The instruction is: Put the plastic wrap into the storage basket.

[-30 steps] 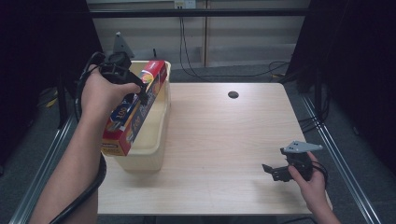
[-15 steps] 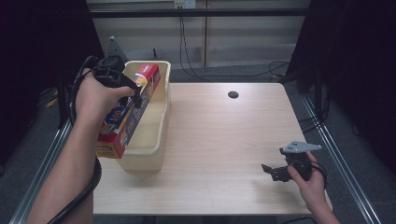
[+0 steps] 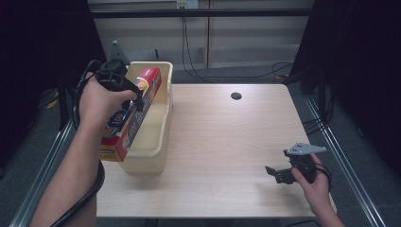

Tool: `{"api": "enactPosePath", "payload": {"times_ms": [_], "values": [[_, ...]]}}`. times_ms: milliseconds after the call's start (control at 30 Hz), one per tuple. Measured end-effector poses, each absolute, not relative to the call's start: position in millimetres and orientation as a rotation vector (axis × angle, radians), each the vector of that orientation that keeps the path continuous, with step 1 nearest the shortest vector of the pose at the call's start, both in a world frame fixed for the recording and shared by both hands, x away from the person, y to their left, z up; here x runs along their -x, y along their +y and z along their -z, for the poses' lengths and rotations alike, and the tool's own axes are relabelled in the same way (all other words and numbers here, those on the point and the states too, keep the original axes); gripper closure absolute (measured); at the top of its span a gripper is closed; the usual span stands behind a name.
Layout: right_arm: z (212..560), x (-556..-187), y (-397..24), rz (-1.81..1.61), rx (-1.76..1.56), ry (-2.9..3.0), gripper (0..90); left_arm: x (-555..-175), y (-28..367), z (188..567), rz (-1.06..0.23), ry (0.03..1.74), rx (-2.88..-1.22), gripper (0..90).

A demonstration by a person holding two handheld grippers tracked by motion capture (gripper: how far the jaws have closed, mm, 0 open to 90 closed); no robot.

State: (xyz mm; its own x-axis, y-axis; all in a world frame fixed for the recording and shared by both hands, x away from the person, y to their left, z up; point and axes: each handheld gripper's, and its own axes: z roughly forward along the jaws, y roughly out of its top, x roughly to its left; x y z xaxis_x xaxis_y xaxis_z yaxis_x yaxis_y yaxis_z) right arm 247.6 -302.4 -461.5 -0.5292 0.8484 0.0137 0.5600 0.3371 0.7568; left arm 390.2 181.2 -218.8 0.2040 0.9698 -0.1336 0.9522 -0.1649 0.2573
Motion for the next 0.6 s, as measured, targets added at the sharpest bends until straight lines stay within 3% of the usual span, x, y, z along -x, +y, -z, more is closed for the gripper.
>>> {"api": "enactPosePath", "payload": {"times_ms": [600], "values": [[463, -248, -302, -1.026, -1.233, 2.226, 2.9, -394, 184, 235, -0.079, 1.850, -2.190, 41.4]]}}
